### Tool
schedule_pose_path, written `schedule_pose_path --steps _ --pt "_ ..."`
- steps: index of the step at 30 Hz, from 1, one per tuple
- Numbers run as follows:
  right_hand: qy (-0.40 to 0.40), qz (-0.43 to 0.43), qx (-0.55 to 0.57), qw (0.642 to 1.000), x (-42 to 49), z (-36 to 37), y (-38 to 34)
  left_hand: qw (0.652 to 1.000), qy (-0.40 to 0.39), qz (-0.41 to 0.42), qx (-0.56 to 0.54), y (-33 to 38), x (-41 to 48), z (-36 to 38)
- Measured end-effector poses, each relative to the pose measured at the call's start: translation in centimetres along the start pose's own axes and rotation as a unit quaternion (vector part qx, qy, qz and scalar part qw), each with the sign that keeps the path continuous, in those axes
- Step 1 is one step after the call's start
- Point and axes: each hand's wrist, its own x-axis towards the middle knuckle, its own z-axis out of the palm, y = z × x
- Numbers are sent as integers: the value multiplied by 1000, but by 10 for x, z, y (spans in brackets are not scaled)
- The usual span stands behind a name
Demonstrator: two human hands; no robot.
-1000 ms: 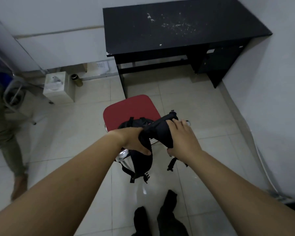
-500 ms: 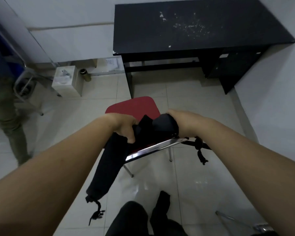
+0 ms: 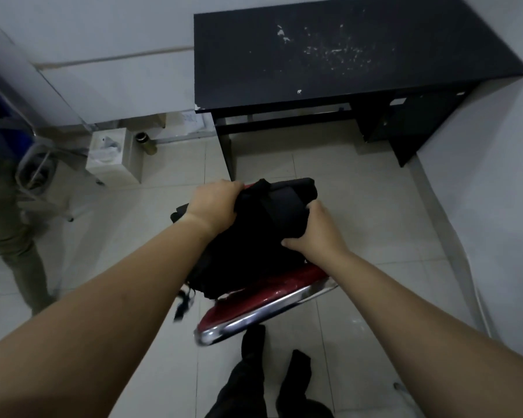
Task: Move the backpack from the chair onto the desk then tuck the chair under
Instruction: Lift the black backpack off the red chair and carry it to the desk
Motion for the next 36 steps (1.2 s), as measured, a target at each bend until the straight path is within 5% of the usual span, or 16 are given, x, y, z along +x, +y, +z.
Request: schedule_pose_path --steps 5,10,13,16,19,21,25,29,30,32,34,36 --pt "-114 64 61 990 -2 17 -6 998 47 -17 -45 3 -13 19" --pt "-308 51 -152 938 5 -8 -11 993 -89 30 -77 1 -46 44" --pt "-404 169 -144 887 23 -46 -19 978 -175 68 -94 8 -63 51" --pt "-262 149 -107 948 47 -58 -25 955 -254 60 -143 15 -73 56" --pt "-90 41 -108 989 55 -18 -34 889 -336 4 -312 19 -75 56" --pt "-112 56 -102 987 51 14 -33 849 -368 -25 -379 21 -75 53" --pt "-214 100 -264 935 42 54 -9 799 -409 -88 -432 12 -71 49" --pt "-271 152 -310 898 46 60 3 641 -346 -254 -636 -20 -46 68" --pt "-282 160 -315 892 48 61 5 642 -299 -293 -642 -28 -40 74" --pt "-308 172 -327 877 51 64 10 744 -234 -331 -530 -40 -31 93" --pt "-346 178 -333 859 57 70 14 840 -302 -326 -312 -44 -32 121" --pt "-379 180 -322 848 64 73 14 839 -380 -314 -230 -39 -42 144"
